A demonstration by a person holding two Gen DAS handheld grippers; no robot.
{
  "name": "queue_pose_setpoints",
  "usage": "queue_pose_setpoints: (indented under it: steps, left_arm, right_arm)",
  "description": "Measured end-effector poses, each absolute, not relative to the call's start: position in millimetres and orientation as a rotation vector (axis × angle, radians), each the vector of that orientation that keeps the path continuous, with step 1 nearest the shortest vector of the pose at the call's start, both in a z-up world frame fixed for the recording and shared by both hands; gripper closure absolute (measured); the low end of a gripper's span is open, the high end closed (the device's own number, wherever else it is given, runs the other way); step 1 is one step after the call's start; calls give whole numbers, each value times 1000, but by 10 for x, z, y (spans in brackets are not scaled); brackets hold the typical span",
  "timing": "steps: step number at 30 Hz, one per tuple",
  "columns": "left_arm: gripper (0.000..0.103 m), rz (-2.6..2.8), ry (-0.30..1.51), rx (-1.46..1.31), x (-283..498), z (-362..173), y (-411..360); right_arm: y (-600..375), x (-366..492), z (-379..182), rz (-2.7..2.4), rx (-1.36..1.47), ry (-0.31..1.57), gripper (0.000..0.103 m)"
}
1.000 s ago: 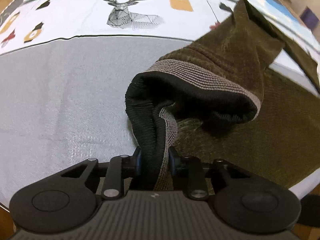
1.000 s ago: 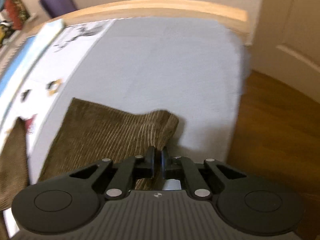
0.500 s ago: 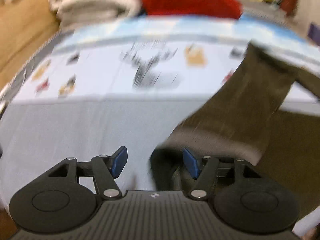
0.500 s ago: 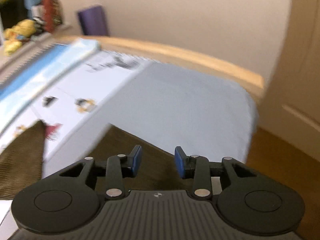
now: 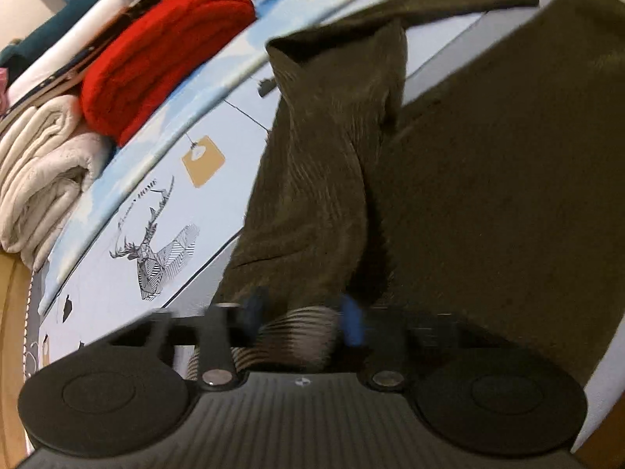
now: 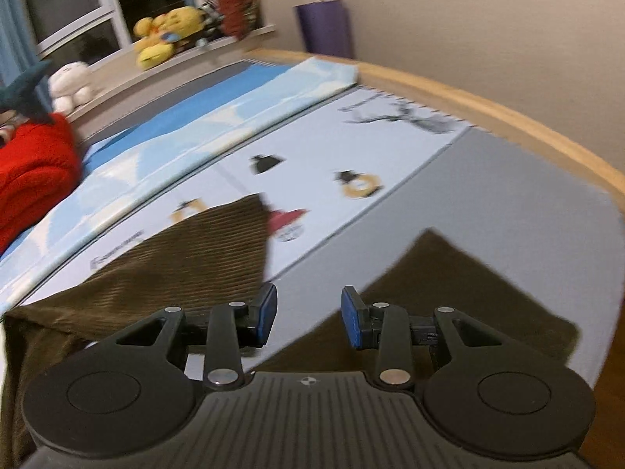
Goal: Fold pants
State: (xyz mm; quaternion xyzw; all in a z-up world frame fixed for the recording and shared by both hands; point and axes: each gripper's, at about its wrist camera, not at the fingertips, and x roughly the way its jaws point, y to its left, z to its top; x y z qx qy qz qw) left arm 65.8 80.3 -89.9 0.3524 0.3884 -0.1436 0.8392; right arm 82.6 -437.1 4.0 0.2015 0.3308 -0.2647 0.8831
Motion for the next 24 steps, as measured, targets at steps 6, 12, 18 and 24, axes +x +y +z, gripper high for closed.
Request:
queue_pose_setpoints:
  steps: [6, 12, 18, 24]
  left_arm:
    - [83, -190, 814, 626, 1016, -630, 1182]
    - [84, 165, 782, 507, 1572, -552, 1795]
    - [72, 372, 838, 327, 2170, -701, 2167]
    - [57, 523, 850, 276, 2483, -577, 1988]
  right_arm:
    - [-3950, 1070, 45, -450, 368, 709, 65]
    - [-3787, 1282, -62, -366, 408, 766, 65]
    - [-3838, 1401, -242, -353, 513, 810, 65]
    - [-4137, 1530, -640, -355, 762, 876, 63]
